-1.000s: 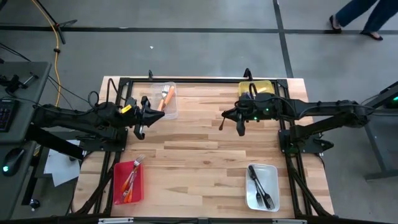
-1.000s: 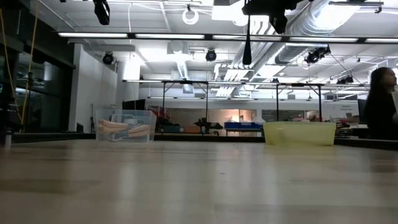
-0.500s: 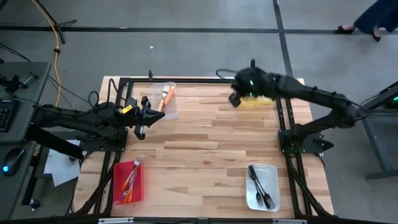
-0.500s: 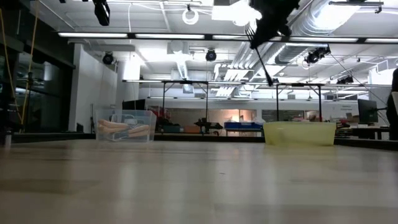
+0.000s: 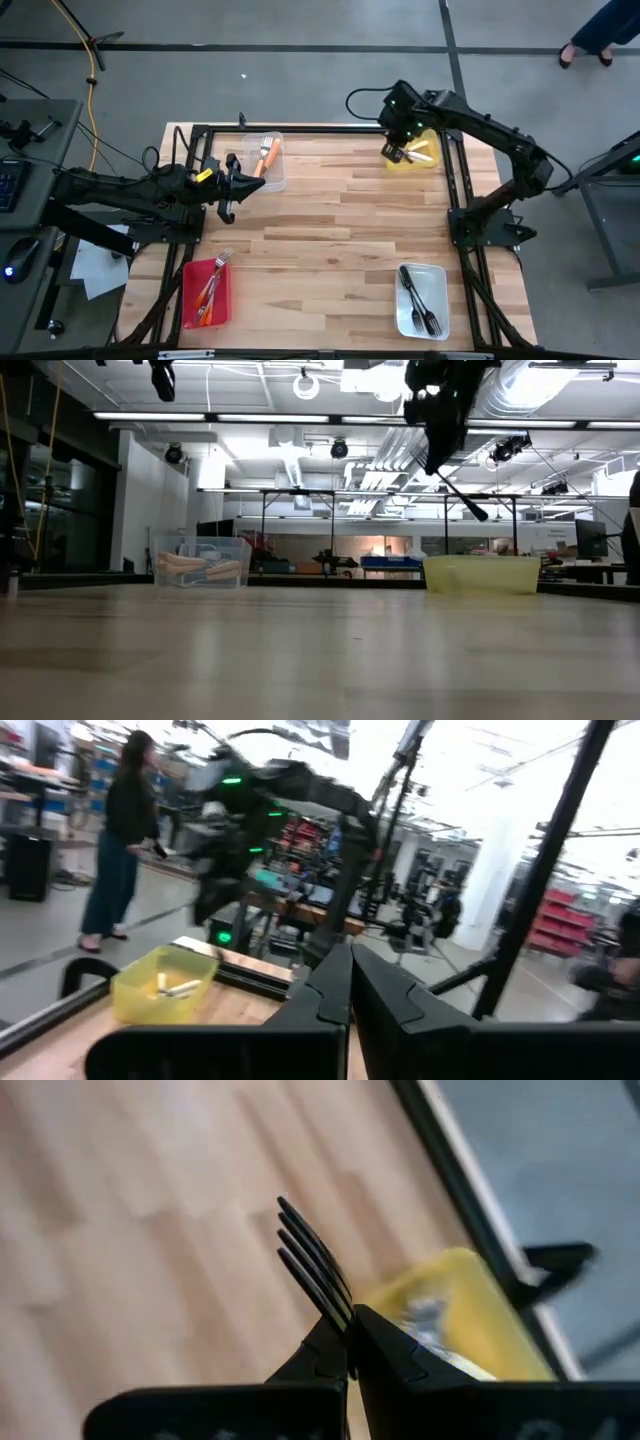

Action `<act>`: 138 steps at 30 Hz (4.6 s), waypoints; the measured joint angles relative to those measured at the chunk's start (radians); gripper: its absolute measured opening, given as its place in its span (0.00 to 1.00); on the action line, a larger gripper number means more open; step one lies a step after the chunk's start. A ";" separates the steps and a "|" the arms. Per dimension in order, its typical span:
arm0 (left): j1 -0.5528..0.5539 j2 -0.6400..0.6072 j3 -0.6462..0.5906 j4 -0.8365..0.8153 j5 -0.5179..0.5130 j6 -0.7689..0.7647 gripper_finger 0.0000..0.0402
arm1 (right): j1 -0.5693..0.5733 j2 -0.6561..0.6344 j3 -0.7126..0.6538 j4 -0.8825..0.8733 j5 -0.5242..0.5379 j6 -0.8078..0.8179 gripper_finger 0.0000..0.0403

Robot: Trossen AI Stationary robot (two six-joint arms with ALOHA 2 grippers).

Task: Sort silverware by color (type)
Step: Put the black fork into the white bin, then return to Home Position

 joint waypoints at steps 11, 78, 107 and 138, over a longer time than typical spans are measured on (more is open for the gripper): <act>0.001 0.000 0.000 -0.001 -0.031 0.042 0.00 | 0.508 -0.197 -0.004 0.035 -0.089 0.609 0.00; 0.002 0.000 0.000 -0.051 -0.053 0.041 0.00 | 1.332 -0.078 -0.466 0.397 -0.306 1.879 0.59; 0.001 0.000 0.001 0.047 0.035 0.015 0.00 | 0.480 -0.276 -0.442 1.075 -0.055 0.425 0.58; 0.003 -0.002 0.000 -0.022 0.034 0.071 0.00 | 0.510 -0.564 -0.737 1.241 -0.071 0.376 0.00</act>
